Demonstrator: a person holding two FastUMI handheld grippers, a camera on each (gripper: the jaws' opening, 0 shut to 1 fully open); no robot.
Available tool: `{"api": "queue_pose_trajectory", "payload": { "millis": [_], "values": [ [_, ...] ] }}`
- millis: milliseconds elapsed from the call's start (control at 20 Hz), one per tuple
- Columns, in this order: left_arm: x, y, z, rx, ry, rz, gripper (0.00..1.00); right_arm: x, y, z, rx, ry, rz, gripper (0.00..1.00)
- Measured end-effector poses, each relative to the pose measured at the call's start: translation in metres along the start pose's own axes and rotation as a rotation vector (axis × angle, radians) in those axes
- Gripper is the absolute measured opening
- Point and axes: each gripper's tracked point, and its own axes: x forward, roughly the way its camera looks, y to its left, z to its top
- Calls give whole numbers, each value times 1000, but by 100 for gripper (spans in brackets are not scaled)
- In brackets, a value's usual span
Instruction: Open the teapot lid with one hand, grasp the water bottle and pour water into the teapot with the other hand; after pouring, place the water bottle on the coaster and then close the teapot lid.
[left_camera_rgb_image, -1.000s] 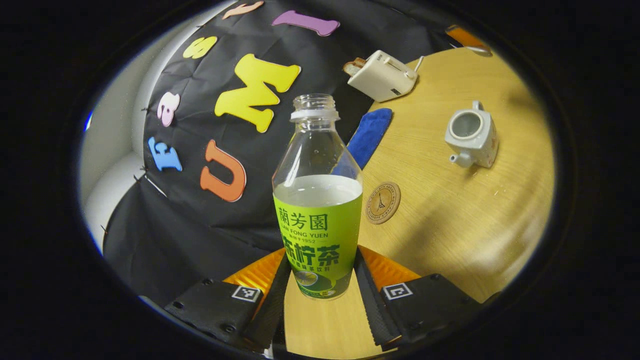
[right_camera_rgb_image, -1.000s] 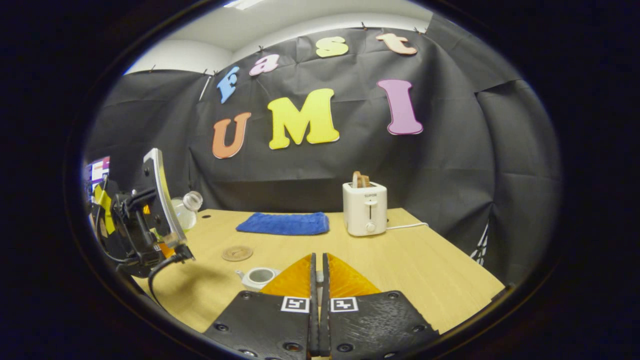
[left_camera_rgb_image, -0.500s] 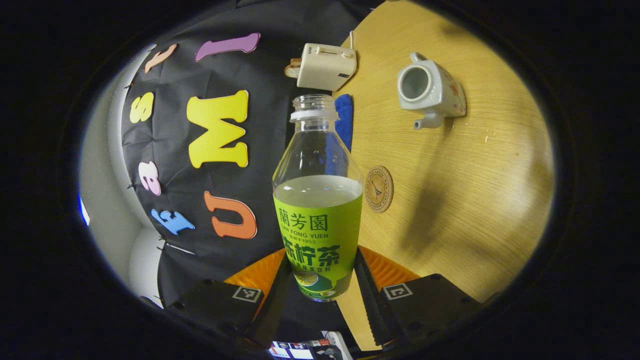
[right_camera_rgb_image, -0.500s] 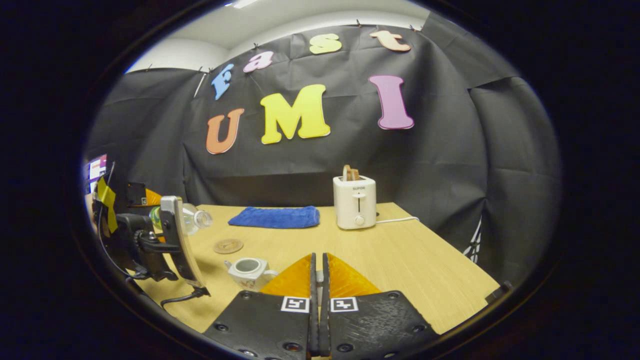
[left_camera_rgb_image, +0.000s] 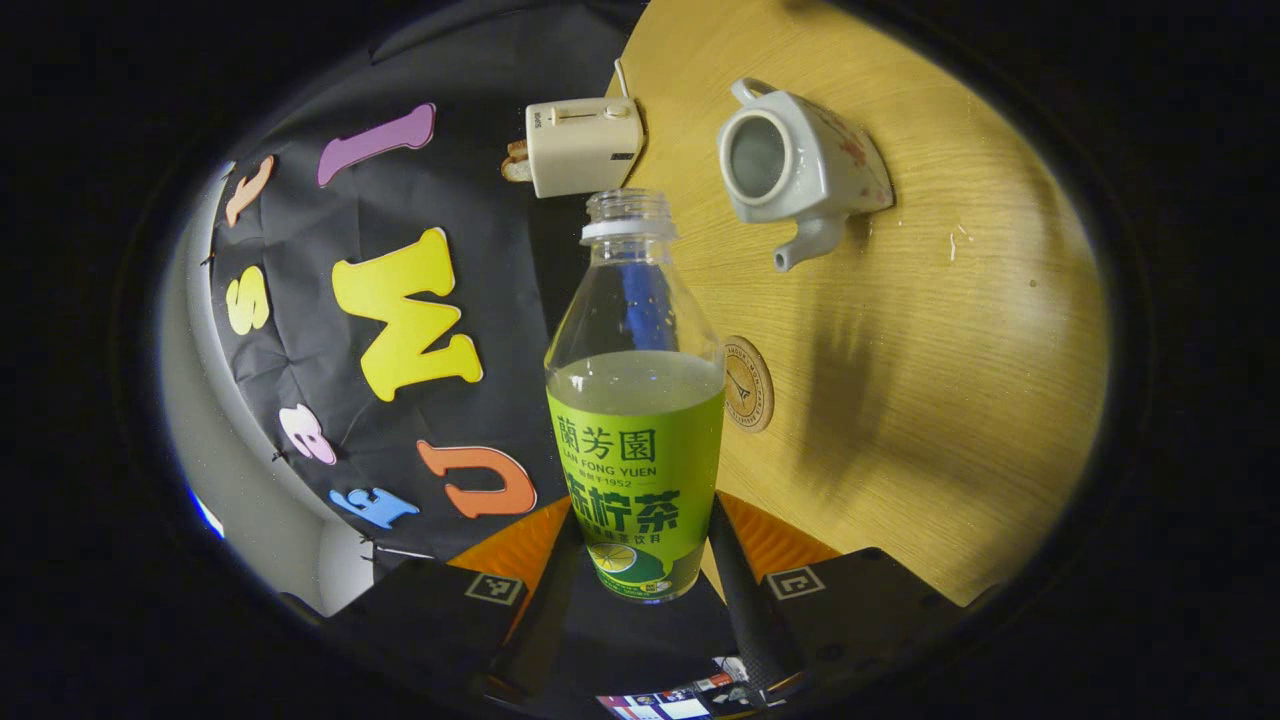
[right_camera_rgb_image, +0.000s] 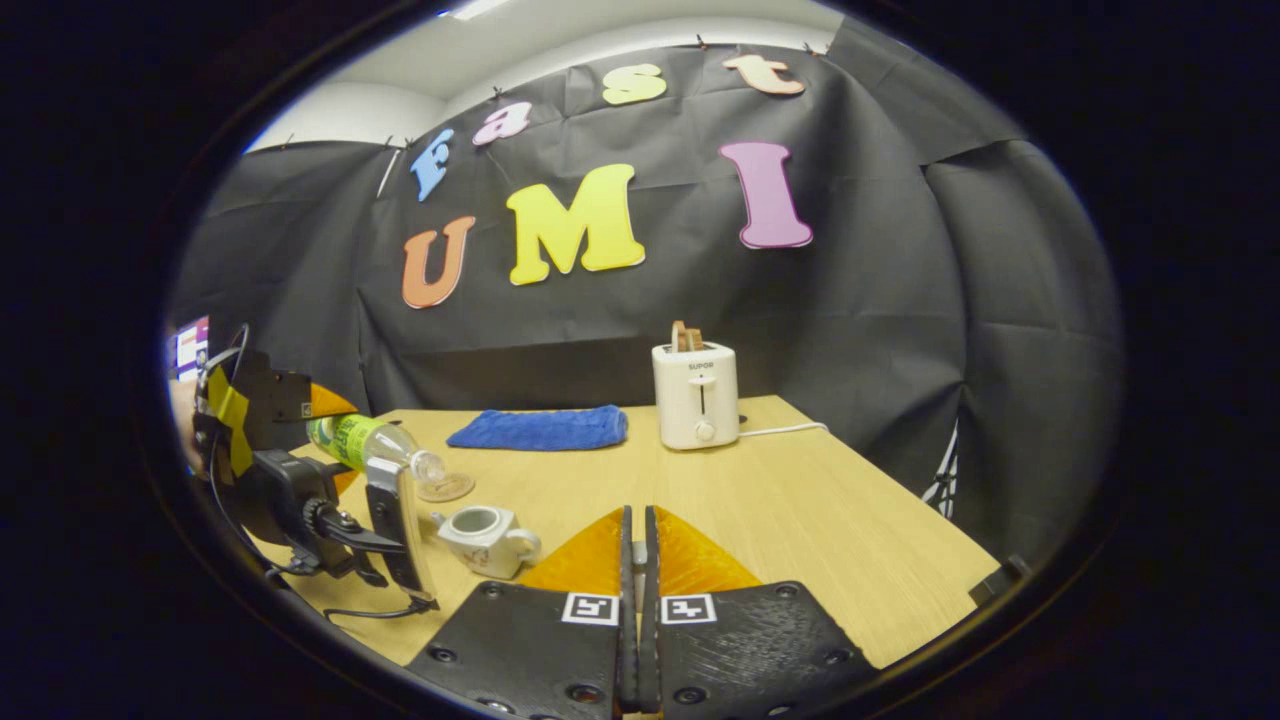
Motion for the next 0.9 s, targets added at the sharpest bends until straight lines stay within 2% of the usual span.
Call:
{"api": "queue_pose_trajectory", "payload": {
  "millis": [300,600,750,900],
  "values": [
    [-2,4,9,116,10,6,73,1,-9,-4,19,4,-5,0],
    [-4,23,18,237,8,76,73,-1,-16,-5,37,1,-7,1],
    [-7,25,21,287,12,90,71,-2,-17,-3,41,-3,-7,1],
    [-8,32,21,331,16,115,73,-2,-17,-4,42,-4,-5,1]
  ]
}}
